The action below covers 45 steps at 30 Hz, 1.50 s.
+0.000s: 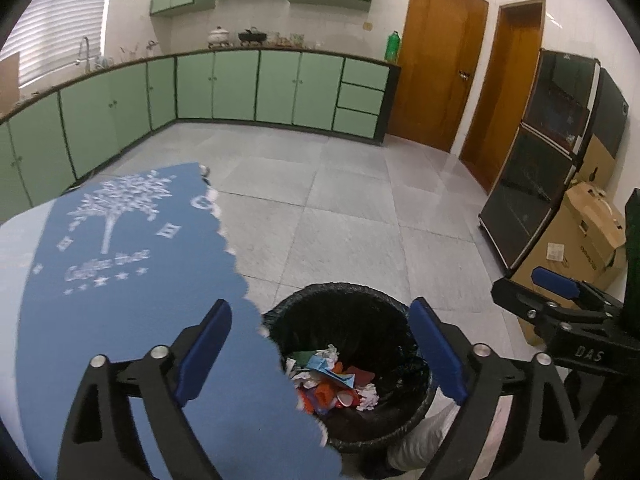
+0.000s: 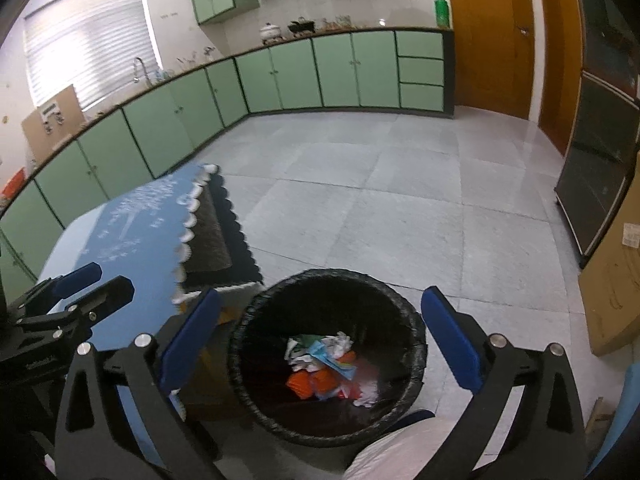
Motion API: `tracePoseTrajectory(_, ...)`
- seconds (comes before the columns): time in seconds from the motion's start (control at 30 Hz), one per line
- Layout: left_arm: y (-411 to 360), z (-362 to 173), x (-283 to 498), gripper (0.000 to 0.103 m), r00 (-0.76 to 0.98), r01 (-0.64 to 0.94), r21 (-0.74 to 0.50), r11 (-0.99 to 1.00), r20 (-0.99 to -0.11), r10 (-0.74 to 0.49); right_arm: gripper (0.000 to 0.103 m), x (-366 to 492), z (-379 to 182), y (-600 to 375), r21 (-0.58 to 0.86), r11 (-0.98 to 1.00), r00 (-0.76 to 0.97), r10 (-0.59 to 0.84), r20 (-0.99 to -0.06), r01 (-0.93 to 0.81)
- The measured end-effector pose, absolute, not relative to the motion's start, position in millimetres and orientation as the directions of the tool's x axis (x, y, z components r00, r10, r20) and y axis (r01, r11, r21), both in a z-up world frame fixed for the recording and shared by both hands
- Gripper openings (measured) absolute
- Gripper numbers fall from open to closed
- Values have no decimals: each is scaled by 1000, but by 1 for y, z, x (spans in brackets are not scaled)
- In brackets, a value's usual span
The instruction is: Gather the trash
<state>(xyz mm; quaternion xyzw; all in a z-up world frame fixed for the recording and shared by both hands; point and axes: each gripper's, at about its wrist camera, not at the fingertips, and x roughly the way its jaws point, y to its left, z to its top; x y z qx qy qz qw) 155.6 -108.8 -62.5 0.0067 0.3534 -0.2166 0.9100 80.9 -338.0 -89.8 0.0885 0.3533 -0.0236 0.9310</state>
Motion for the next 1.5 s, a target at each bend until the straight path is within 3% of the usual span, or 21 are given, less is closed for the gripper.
tracePoseTrajectory(0.53,-61,-9,85,94,753,338,-95,936,-569,-330,98,11,-26,-291,76,997,804,38,-593,9)
tracePoseTrajectory(1.5,-32,15,28,95,824,305,-72,950,-479,-301,98,-34,-5,-257,54,996,844,85,-530,-67)
